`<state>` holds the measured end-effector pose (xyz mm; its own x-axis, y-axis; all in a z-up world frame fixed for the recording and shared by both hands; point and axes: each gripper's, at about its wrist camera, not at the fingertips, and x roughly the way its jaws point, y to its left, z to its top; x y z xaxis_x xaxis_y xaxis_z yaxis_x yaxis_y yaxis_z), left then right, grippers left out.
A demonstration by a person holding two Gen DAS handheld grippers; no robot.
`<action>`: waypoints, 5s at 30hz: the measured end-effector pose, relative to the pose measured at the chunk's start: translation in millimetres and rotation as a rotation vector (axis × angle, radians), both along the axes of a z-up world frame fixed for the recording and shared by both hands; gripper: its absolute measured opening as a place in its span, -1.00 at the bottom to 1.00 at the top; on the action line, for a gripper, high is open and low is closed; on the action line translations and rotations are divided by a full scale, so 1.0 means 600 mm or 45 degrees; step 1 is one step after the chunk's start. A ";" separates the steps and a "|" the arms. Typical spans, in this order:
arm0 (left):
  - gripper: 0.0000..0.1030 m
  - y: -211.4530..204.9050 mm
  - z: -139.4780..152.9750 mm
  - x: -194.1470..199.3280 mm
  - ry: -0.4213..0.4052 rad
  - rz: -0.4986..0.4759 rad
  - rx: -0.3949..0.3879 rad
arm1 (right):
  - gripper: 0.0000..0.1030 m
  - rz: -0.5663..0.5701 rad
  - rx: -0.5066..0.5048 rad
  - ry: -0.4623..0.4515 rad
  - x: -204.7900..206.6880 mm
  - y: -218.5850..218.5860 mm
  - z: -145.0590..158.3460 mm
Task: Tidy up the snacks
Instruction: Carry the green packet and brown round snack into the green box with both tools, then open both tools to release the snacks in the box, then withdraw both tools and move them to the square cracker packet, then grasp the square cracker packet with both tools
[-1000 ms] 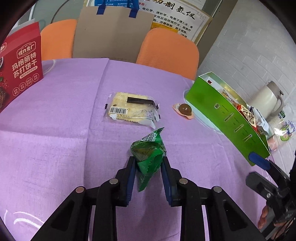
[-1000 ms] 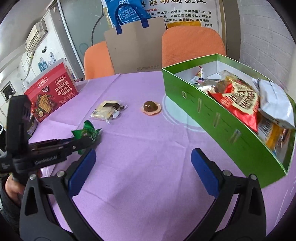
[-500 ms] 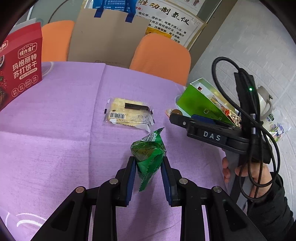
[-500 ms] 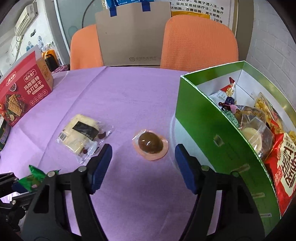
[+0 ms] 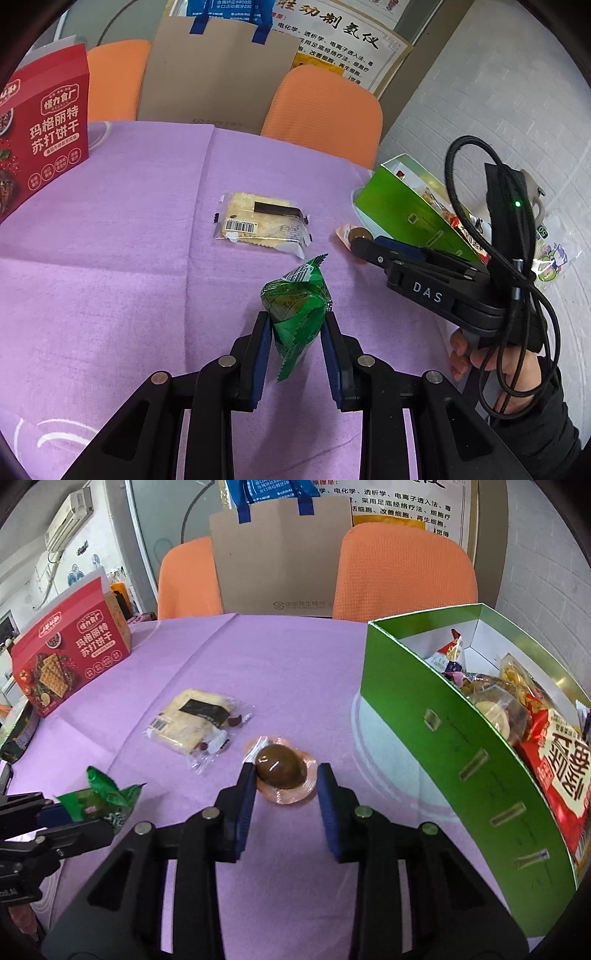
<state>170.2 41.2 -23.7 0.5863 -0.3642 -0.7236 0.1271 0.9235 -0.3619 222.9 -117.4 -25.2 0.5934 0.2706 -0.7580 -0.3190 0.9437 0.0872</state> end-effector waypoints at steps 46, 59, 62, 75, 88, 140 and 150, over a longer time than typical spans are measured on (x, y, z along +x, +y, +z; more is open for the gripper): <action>-0.46 -0.400 0.132 0.169 -0.097 -0.360 0.097 | -0.17 -0.561 0.216 -0.281 -0.104 -0.411 0.105; 0.60 -0.365 0.107 0.169 -0.075 -0.273 0.116 | 0.81 -0.595 0.177 -0.342 -0.149 -0.411 0.118; 0.60 -0.360 0.114 0.159 -0.080 -0.271 0.112 | 0.93 -0.557 0.208 -0.354 -0.158 -0.397 0.135; 0.62 -0.256 0.126 0.002 -0.151 -0.169 0.159 | 0.98 -0.308 0.185 -0.416 -0.243 -0.287 0.154; 0.62 -0.118 0.057 -0.067 -0.068 0.054 0.217 | 0.98 -0.128 0.113 -0.272 -0.240 -0.163 0.105; -0.24 0.052 -0.033 0.186 0.090 0.002 -0.075 | -0.42 0.239 0.004 0.082 0.040 0.108 -0.028; -0.48 0.011 -0.014 0.138 0.076 -0.025 -0.062 | -0.59 0.143 0.024 -0.018 -0.012 0.054 0.015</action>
